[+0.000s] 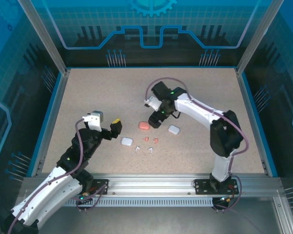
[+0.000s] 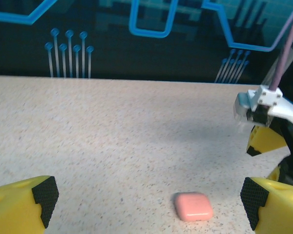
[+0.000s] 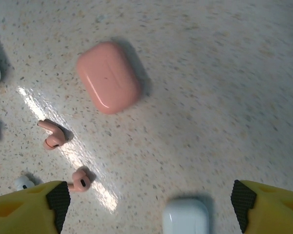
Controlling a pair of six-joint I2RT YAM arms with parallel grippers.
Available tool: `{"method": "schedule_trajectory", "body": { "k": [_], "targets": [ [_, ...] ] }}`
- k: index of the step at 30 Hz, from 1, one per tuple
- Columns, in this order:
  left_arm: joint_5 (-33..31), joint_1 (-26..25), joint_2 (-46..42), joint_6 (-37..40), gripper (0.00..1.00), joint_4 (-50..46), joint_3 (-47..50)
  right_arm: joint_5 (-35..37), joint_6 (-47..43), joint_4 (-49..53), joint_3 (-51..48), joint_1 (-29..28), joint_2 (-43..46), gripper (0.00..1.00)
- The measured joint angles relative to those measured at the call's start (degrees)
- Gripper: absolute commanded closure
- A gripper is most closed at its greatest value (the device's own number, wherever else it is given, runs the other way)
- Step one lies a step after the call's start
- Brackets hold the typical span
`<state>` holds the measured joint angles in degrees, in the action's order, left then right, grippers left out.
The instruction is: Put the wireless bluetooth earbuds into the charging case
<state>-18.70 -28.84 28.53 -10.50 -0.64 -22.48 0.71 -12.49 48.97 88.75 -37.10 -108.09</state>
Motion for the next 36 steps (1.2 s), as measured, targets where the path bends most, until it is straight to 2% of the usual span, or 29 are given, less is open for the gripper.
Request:
{"method": "schedule_trajectory", "body": {
  "k": [10, 20, 25, 36],
  "targets": [
    [-0.46, 2.27, -0.24, -3.21, 0.01, -5.88, -0.31, 1.92, -10.32, 4.7, 11.76, -6.82, -13.55, 0.07],
    [-0.63, 2.49, -0.55, -4.44, 0.01, -6.64, -0.31, 4.17, -13.79, 7.78, 17.46, -7.56, -20.24, 0.14],
    [-0.63, 2.49, -0.55, -4.63, 0.01, -6.64, -0.31, 4.92, -14.69, 8.15, 17.77, -7.63, -22.32, 0.2],
    [-0.63, 2.49, -0.55, -4.63, 0.01, -6.64, -0.31, 4.46, -15.34, 8.41, 19.17, -7.61, -24.28, 0.4]
  ]
}}
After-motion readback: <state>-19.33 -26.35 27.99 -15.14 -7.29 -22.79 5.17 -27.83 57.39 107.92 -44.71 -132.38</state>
